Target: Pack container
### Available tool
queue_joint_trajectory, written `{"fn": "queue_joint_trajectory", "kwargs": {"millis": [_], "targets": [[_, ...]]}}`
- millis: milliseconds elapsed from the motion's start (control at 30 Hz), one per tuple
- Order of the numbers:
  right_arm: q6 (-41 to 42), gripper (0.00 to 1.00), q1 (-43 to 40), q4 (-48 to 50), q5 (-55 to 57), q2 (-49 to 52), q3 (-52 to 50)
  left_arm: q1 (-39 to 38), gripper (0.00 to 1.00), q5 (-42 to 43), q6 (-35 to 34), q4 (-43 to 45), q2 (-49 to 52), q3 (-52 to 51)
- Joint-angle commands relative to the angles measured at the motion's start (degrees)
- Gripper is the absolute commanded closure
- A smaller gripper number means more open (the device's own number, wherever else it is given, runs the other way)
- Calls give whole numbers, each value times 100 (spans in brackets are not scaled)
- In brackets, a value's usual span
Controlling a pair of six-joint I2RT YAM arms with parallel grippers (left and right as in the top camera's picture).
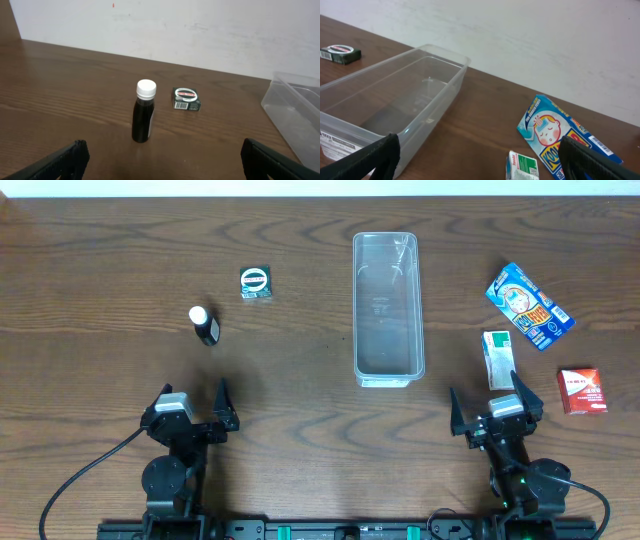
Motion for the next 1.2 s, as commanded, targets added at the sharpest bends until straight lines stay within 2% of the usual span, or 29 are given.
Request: {"fn": "queue_joint_trajectory", "kwargs": {"millis": [0,1100,1167], "targets": [[-48,1,37,-13,61,-52,-22,-17,2,-153,35,-223,-48,-109],[-46,1,39,-13,59,-52,-22,-17,2,-151,35,-223,-48,-109],[129,1,39,4,-190,-52,-22,-17,2,-151,35,-223,-48,-109]]}}
